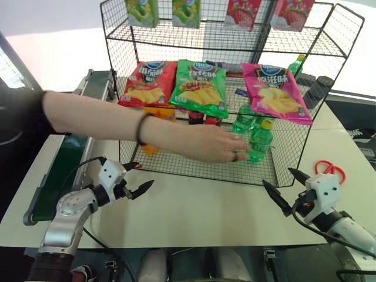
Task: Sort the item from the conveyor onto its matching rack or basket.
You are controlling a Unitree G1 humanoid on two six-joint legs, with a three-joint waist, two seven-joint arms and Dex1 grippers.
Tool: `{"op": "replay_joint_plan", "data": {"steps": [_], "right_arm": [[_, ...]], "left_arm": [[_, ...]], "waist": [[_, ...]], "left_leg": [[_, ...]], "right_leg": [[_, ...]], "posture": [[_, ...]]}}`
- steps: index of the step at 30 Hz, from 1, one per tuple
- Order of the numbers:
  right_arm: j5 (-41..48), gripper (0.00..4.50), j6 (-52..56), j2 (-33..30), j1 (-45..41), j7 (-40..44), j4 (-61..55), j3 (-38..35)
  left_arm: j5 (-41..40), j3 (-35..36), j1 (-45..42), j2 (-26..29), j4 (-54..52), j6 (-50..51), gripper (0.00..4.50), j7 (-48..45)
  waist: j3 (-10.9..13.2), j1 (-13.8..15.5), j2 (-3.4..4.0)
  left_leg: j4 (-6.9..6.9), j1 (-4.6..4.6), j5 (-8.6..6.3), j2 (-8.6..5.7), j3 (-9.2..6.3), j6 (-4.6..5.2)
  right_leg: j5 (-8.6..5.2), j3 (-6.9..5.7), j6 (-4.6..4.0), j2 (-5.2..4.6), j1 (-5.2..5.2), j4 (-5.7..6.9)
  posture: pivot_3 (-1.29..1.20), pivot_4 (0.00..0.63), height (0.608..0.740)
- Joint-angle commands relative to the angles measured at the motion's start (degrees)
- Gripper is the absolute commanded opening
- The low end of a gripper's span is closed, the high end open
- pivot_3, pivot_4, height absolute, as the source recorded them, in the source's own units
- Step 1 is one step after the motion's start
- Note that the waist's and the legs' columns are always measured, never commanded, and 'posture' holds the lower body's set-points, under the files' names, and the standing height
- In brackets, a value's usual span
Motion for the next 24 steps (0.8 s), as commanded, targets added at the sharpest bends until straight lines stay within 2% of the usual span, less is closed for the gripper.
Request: {"op": "replay_joint_plan", "data": {"steps": [1,24], "right_arm": [[0.0,4.49,-1.4,0.18,0.2,0.07,-0.74,-0.67],[-0.11,4.49,-1.33,0.1,-0.37,-0.12,-0.57,-0.32]], "left_arm": [[-0.87,0.87,-0.08,0.31,-2.27,-0.06,4.5,-0.12],[-1.13,1.14,-0.38,0.46,-3.74,1.43,4.5,-0.05]], "waist": [[0.0,0.0,0.0],[0.0,0.0,0.0]], "left_leg": [[0.0,0.0,0.0,0.0,0.0,0.0],[0.0,0.0,0.0,0.0,0.0,0.0]], "right_leg": [[0.0,0.0,0.0,0.0,0.0,0.0],[0.0,0.0,0.0,0.0,-0.01,0.0]], "posture": [[0.0,0.15,0.74],[0.0,0.15,0.74]]}}
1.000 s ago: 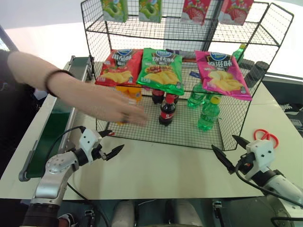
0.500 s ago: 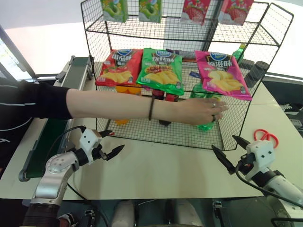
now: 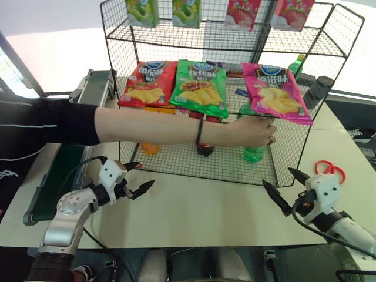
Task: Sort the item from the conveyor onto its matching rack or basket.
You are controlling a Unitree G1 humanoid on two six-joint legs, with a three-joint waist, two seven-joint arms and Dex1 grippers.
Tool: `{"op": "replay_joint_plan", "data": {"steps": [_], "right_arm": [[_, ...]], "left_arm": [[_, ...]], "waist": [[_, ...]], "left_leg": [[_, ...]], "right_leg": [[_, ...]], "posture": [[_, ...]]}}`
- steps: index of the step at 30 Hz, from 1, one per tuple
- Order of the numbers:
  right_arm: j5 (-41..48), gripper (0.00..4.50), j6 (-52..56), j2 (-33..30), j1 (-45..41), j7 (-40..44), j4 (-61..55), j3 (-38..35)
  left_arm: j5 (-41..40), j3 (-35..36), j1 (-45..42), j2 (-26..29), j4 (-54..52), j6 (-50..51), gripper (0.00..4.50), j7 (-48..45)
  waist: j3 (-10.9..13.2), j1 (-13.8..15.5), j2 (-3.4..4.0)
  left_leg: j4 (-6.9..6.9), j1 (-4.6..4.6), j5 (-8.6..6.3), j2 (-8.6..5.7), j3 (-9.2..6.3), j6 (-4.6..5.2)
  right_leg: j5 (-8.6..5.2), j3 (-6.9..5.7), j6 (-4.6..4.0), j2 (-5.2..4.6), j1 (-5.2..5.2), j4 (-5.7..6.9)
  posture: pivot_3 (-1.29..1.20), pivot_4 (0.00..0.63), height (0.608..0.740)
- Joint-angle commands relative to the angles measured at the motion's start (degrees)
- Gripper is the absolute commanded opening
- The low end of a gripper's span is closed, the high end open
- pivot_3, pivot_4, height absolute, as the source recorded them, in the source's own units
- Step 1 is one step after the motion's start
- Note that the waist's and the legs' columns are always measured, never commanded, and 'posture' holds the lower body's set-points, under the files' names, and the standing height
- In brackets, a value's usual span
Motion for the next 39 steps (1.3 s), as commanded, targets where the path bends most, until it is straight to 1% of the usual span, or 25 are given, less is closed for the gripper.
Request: {"op": "replay_joint_plan", "data": {"steps": [1,17,24,29,34,37,39], "right_arm": [[-0.05,4.49,-0.94,-0.02,-0.25,-0.06,-0.69,-0.48],[-0.12,4.49,-0.53,-0.35,-1.45,0.22,-0.38,0.06],[-0.09,4.49,-0.52,-0.59,-2.19,0.44,-0.07,0.72],[-0.27,4.49,0.3,-0.55,-3.24,0.26,-0.76,1.94],[0.1,4.49,1.51,-0.68,-4.96,0.06,-2.03,3.49],[0.77,4.49,3.12,-0.58,-6.85,0.01,-3.74,5.43],[1.02,4.49,4.81,0.04,-8.98,-0.32,-5.92,8.81]], "left_arm": [[-1.04,1.13,-0.31,0.4,-2.47,-0.12,4.5,-0.02],[-2.08,1.65,0.39,0.47,-3.85,0.39,4.5,-0.06],[-3.76,3.57,1.74,-0.04,-6.11,2.78,4.5,2.42],[-7.88,8.04,0.69,-1.54,-6.75,6.0,4.5,6.1],[-11.07,14.01,-0.92,-1.57,-5.67,7.49,4.5,9.43],[-12.08,18.06,-2.68,-1.42,-2.84,7.55,4.5,12.18],[-12.25,21.75,-4.23,-1.96,0.59,6.8,4.5,15.86]], "waist": [[0.0,0.0,0.0],[0.0,-0.01,0.0],[0.0,-0.01,0.0],[0.0,-0.01,-0.02],[0.01,-0.01,-0.03],[0.02,-0.02,-0.05],[0.02,-0.11,-0.05]], "left_leg": [[0.0,0.0,0.0,0.0,0.0,0.0],[0.0,0.0,0.0,0.0,0.0,0.0],[-0.01,0.01,0.0,0.0,0.0,0.0],[-0.01,0.01,0.0,0.0,0.0,0.0],[-0.01,0.01,0.0,0.0,0.0,0.0],[0.0,0.01,0.0,-0.01,0.0,0.0],[-0.01,0.03,0.0,-0.01,0.0,0.0]], "right_leg": [[0.0,0.0,0.0,0.0,0.0,0.0],[0.0,0.0,0.0,-0.02,0.0,0.0],[0.0,0.0,0.0,-0.09,0.0,0.0],[0.0,0.0,0.0,-0.11,0.0,0.0],[0.0,0.0,0.01,-0.1,0.01,0.01],[0.01,-0.01,0.01,-0.09,0.01,0.01],[0.0,-0.01,0.01,-0.01,0.0,0.02]], "posture": [[0.0,0.15,0.74],[0.0,0.15,0.74],[0.0,0.15,0.74],[0.0,0.15,0.74],[0.0,0.15,0.74],[0.0,0.15,0.74],[0.0,0.15,0.74]]}}
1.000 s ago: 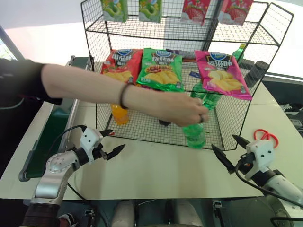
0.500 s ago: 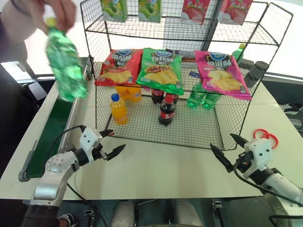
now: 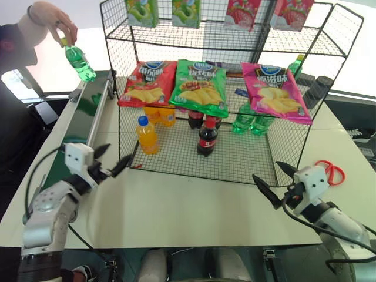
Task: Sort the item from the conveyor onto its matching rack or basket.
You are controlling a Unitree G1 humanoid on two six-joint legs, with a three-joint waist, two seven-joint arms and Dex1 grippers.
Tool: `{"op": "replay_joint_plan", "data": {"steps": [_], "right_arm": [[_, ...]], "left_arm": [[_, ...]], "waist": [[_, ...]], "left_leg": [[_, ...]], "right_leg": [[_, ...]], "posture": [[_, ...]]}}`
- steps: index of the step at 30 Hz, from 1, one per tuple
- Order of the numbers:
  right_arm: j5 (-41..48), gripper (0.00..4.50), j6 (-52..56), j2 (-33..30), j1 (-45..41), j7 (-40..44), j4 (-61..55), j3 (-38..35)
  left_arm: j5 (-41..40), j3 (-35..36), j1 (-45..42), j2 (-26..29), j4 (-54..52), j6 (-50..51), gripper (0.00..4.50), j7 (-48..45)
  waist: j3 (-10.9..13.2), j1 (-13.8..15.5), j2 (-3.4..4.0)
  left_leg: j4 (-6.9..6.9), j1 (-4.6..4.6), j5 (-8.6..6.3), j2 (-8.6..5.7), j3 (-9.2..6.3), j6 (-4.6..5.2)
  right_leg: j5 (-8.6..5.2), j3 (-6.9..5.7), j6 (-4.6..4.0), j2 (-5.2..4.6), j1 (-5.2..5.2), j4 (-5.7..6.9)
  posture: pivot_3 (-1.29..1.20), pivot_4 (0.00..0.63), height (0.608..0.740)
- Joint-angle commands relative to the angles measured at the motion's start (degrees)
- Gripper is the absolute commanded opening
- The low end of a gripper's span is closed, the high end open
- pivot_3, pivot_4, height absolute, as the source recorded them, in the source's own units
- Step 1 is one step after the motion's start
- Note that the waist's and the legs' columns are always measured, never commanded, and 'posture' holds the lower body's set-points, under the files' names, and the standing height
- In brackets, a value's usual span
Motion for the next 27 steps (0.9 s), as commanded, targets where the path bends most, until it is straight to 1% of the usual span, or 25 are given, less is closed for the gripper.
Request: {"op": "replay_joint_plan", "data": {"steps": [1,6,13,20,27], "right_arm": [[0.96,4.49,2.24,0.51,-3.27,-0.55,-5.86,4.8],[0.4,4.49,5.29,3.04,-7.35,-2.11,-8.83,13.24],[-2.1,4.49,5.14,5.64,-9.81,-1.87,-7.3,23.38],[-2.44,4.49,4.43,5.93,-12.16,-1.56,-5.11,24.1],[-2.17,4.49,4.49,6.2,-12.25,-0.9,-4.59,25.01]], "left_arm": [[-1.16,6.97,-2.26,-0.45,4.14,-0.92,4.5,5.79],[0.25,9.9,-2.34,-1.33,7.4,-1.99,4.5,9.97],[2.74,11.49,-1.58,-2.44,11.76,-4.8,4.5,15.08],[4.43,11.82,-1.69,-3.8,13.98,-7.22,4.5,18.71],[5.57,11.62,-2.6,-4.4,17.48,-10.45,4.5,20.54]], "waist": [[-0.01,-0.18,-0.01],[-0.02,-0.03,-0.15],[-0.11,-0.04,-0.34],[-0.14,-0.02,-0.41],[-0.16,-0.06,-0.43]], "left_leg": [[-0.01,0.01,0.0,0.01,0.0,0.0],[-0.03,0.0,0.0,0.03,-0.02,0.0],[-0.02,-0.01,0.0,0.01,-0.01,0.0],[-0.02,0.0,0.0,-0.01,-0.01,-0.01],[-0.04,-0.01,0.0,0.0,0.0,-0.01]], "right_leg": [[0.0,0.0,0.0,0.04,-0.01,0.01],[0.0,0.01,0.01,0.1,-0.02,0.0],[0.0,0.0,0.01,-0.09,-0.03,-0.01],[0.0,-0.01,0.01,-0.14,-0.03,0.0],[0.01,-0.02,0.01,-0.14,-0.04,0.0]], "posture": [[0.0,0.15,0.74],[0.0,0.15,0.74],[0.0,0.15,0.74],[0.0,0.15,0.74],[0.0,0.15,0.74]]}}
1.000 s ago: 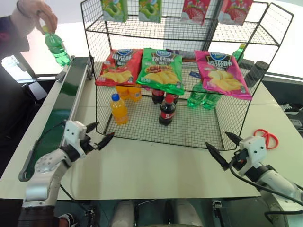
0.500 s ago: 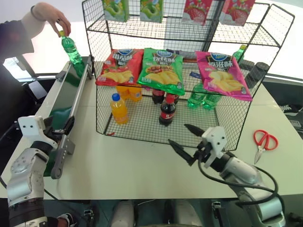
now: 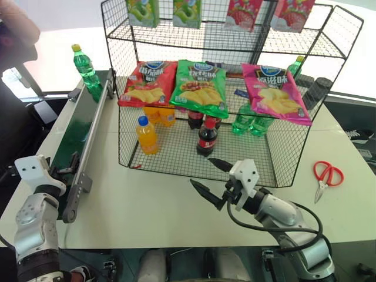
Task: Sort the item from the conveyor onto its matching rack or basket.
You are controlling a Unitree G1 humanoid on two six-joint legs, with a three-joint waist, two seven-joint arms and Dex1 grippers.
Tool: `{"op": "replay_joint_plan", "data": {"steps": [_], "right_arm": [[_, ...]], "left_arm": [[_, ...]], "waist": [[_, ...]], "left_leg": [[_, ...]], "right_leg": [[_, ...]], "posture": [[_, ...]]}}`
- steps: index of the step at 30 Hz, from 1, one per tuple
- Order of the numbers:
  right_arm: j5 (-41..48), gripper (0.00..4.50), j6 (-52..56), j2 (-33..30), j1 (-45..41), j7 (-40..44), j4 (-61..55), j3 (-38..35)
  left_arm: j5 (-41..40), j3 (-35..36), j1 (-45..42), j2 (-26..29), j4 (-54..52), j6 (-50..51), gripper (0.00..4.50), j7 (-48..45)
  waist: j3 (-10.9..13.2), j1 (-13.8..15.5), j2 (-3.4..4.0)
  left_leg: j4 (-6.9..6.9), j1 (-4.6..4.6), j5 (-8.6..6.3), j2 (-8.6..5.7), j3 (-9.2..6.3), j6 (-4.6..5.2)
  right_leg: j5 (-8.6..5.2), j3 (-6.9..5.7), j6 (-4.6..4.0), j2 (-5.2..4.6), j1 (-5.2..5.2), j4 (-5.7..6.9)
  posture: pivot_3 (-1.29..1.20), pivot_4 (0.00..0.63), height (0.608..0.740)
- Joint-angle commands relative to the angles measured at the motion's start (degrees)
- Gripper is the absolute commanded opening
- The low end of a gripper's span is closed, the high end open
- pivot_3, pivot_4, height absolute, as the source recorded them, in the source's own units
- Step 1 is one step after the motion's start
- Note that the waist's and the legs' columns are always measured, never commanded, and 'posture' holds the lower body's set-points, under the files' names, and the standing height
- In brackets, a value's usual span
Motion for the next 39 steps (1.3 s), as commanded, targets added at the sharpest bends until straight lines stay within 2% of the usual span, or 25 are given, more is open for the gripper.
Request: {"op": "replay_joint_plan", "data": {"steps": [1,39], "right_arm": [[0.12,4.49,-1.18,0.42,-0.42,0.28,-0.88,0.09],[-0.57,4.49,-3.8,0.46,-2.4,2.36,-0.52,0.62]], "left_arm": [[0.54,0.98,-1.16,0.11,0.48,-2.81,4.5,0.72],[3.15,-0.57,-4.17,-0.74,4.49,-7.84,4.5,2.64]], "waist": [[0.0,0.05,-0.01],[-0.01,-0.03,-0.02]], "left_leg": [[0.0,0.0,0.0,0.0,0.0,0.0],[-0.02,-0.01,0.0,0.0,0.0,0.0]], "right_leg": [[0.0,0.0,0.0,-0.01,0.0,0.0],[0.0,-0.02,0.0,-0.06,-0.01,-0.01]], "posture": [[0.0,0.15,0.74],[0.0,0.15,0.74]]}}
